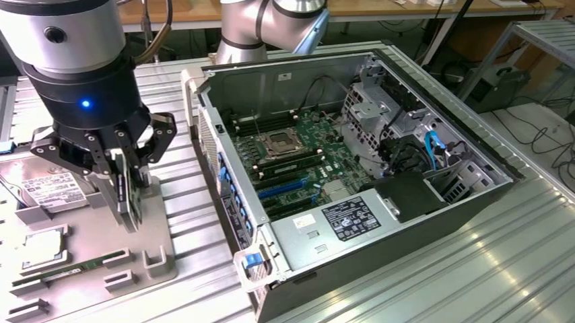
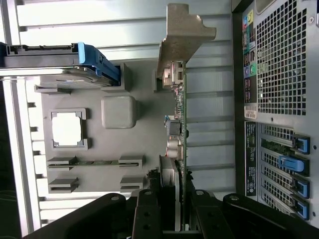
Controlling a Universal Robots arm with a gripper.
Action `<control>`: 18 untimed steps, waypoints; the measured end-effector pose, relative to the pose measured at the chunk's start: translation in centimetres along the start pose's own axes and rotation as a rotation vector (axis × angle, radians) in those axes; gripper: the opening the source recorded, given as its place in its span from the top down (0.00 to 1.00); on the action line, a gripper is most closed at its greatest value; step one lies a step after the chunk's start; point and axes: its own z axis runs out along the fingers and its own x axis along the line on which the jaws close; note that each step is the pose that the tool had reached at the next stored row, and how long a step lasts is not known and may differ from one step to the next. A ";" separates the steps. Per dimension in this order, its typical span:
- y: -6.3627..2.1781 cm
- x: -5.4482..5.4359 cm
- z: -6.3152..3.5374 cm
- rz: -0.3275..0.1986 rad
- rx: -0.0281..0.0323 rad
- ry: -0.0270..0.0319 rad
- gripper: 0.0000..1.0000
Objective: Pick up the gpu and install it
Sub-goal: 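Pick up the gpu and move the gpu toward the slot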
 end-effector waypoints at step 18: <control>-0.01 0.0 -0.95 -0.025 0.0007 -0.0002 0.72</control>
